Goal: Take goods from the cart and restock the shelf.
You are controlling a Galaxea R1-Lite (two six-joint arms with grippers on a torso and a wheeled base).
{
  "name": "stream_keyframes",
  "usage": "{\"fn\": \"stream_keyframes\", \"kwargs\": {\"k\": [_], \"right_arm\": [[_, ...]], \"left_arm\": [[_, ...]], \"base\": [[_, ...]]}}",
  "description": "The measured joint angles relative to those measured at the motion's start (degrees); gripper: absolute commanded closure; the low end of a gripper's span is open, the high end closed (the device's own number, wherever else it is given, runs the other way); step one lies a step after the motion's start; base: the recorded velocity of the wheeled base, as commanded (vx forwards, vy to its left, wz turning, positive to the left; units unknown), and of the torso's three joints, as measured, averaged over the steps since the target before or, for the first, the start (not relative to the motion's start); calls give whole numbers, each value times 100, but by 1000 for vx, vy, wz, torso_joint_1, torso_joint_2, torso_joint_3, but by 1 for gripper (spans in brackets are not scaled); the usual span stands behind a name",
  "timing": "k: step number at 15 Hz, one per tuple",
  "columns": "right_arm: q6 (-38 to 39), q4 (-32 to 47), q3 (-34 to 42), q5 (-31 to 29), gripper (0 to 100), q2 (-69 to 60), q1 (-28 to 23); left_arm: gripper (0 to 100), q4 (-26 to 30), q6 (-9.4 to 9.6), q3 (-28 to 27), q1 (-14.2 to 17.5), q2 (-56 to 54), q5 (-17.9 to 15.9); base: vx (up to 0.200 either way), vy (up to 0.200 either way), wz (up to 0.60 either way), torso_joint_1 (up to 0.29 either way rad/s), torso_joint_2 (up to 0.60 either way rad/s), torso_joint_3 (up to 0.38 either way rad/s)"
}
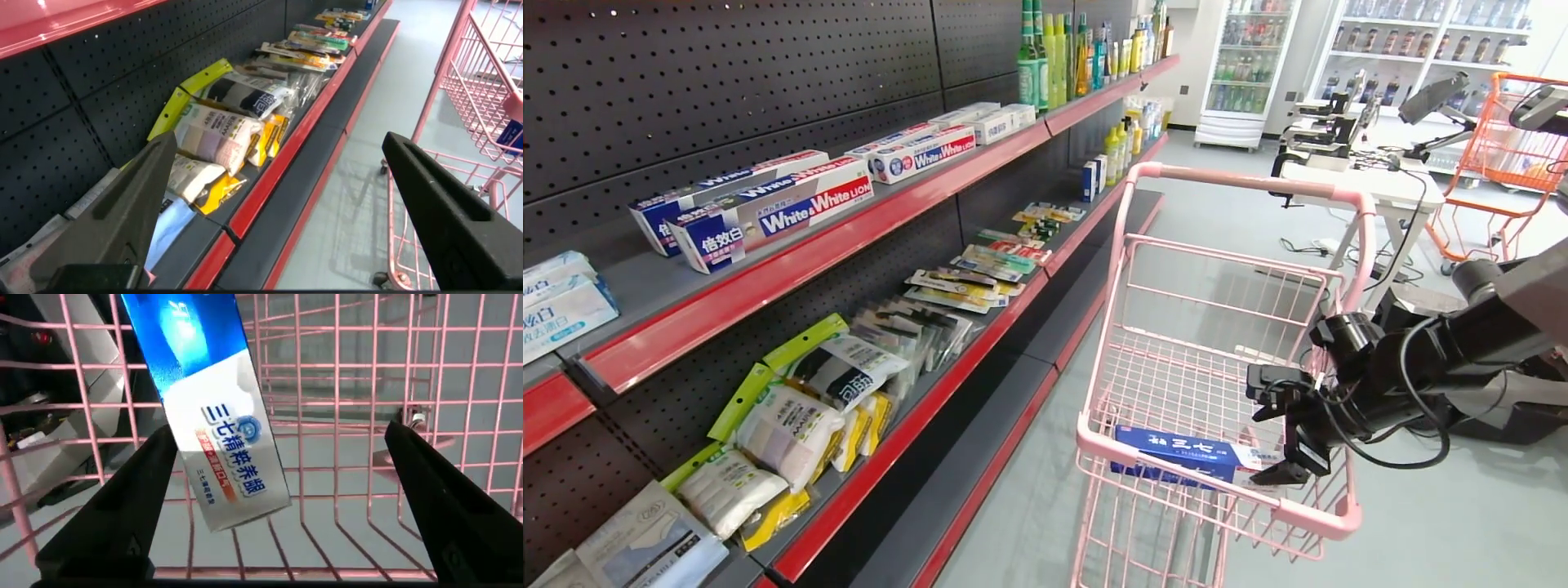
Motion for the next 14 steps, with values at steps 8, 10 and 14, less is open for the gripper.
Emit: {"fn": "stream_keyframes", "kwargs": {"k": [8,10,14], "right_arm": [[-115,461,-653,334,0,273,149],[-123,558,-728,355,0,306,245],[-501,703,-926,312,0,445,333]], "left_arm": [[0,2,0,0,0,0,2],[0,5,0,0,-2,0,2],[0,7,0,0,-2,2,0]], "base": [[0,0,0,0,0,0],[0,0,0,0,0,0],[0,0,0,0,0,0]]}}
